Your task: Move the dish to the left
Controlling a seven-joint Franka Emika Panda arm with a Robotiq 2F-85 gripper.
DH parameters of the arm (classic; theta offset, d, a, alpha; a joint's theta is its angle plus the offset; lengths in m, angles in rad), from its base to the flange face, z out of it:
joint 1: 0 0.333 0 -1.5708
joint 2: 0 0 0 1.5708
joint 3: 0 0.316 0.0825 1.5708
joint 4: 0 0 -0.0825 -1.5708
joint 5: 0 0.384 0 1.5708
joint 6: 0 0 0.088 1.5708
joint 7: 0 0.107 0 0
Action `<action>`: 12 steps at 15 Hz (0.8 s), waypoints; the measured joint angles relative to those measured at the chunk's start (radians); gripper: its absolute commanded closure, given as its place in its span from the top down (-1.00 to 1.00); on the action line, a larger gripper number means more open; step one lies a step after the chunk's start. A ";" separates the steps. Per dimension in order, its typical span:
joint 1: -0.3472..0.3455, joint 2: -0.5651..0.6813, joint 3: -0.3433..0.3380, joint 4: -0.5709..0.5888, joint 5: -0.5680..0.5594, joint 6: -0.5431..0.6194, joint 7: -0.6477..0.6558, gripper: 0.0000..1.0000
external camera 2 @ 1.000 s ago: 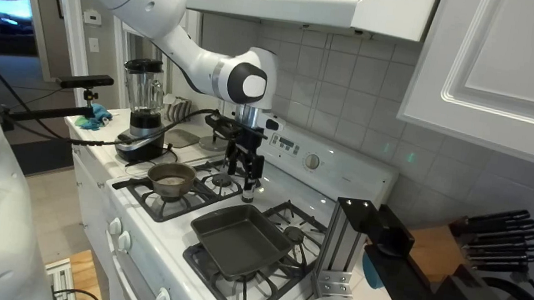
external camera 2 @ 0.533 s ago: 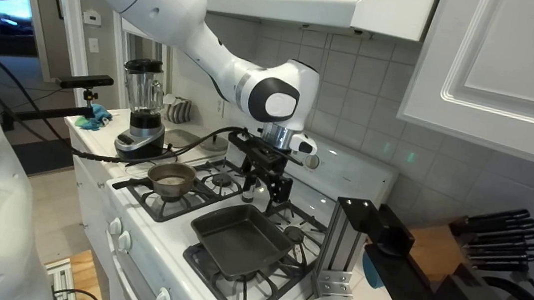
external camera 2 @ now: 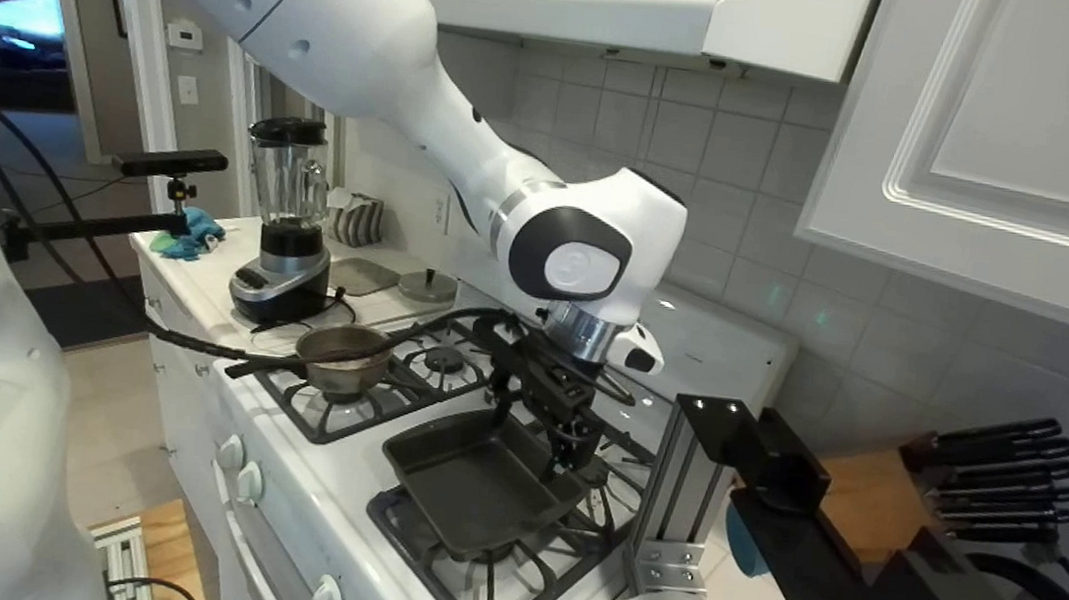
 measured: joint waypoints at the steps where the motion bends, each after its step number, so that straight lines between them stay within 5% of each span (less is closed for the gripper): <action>1: -0.004 0.001 -0.005 -0.012 0.021 0.003 -0.001 1.00; 12: -0.016 0.021 -0.019 -0.062 0.061 0.082 -0.028 1.00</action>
